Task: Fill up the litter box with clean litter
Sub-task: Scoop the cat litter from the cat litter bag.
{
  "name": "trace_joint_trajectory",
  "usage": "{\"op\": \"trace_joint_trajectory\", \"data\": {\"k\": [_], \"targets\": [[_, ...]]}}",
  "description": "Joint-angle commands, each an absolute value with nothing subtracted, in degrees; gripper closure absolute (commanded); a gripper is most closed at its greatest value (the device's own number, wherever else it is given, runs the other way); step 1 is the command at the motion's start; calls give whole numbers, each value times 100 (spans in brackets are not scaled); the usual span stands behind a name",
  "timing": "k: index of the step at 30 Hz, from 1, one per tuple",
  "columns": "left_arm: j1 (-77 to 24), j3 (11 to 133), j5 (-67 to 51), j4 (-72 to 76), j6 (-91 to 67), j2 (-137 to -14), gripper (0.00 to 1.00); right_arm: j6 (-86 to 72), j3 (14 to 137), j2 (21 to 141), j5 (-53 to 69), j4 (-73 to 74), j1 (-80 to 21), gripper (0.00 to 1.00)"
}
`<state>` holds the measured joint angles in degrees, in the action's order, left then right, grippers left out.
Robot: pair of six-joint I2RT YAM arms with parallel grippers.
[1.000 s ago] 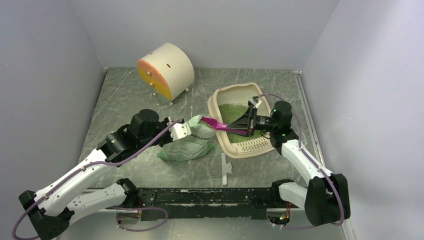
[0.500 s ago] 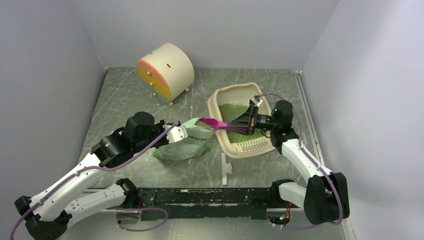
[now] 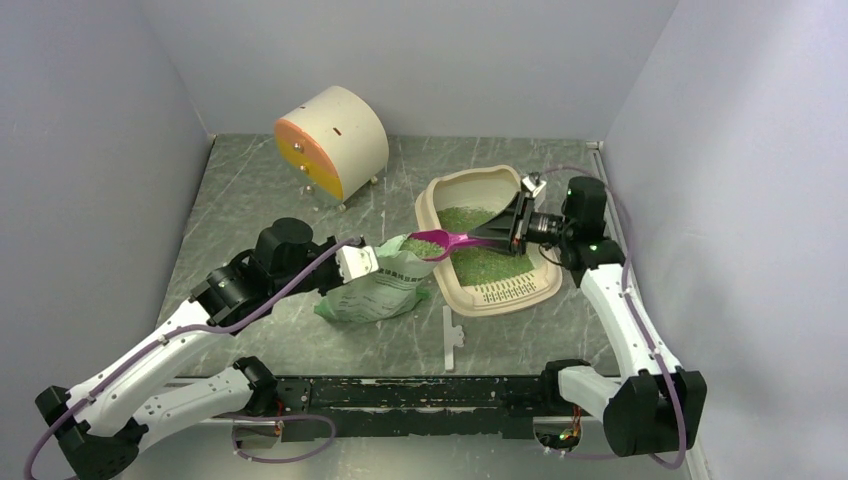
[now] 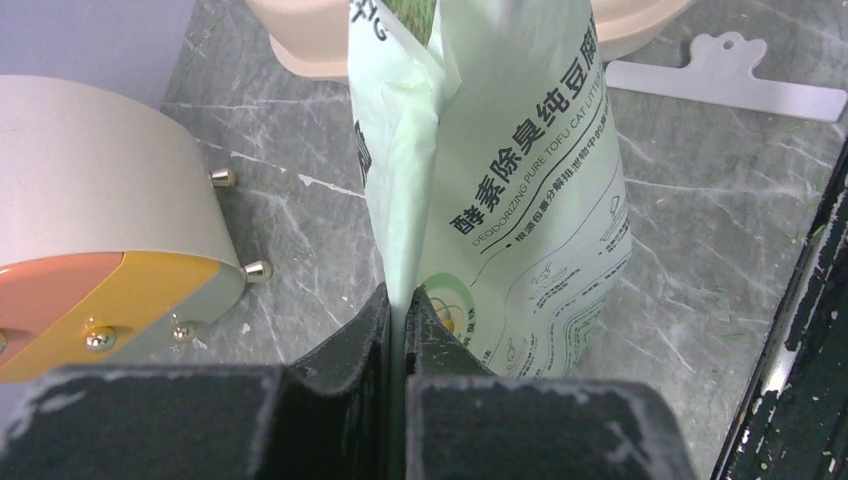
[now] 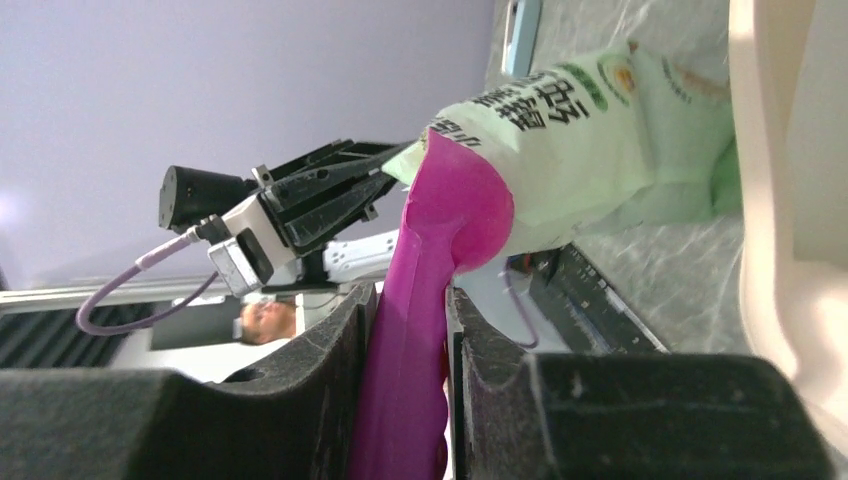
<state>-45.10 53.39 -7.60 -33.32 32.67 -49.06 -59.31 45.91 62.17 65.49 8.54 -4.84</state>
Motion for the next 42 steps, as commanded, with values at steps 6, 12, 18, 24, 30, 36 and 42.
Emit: {"op": "trace_joint_trajectory", "data": {"k": [6,12,18,24,30,36,42], "targets": [[-4480,5449,-853,-2208,3233,-4856,95,-4506,5923,6192,5748,3111,-363,100],[-4482,5420,-731,-2131,3219,-4724,95,-4209,6154,6300,5764,3527,-274,100],[-4475,5414,-540,-2269,3266,-4611,95,-4604,5721,6127,6347,2975,164,100],[-4474,5377,-617,-2220,3233,-4632,95,-5616,5093,5850,6795,1773,133,100],[-4482,5473,-654,-2270,3207,-4719,95,-5075,5269,5925,6685,2405,340,100],[-4479,5443,-451,-2318,3184,-4664,95,-4936,5248,5871,6808,2600,626,100],[-4474,5386,-410,-2335,3139,-4691,95,-5177,5028,5716,7051,2325,847,100]]}}
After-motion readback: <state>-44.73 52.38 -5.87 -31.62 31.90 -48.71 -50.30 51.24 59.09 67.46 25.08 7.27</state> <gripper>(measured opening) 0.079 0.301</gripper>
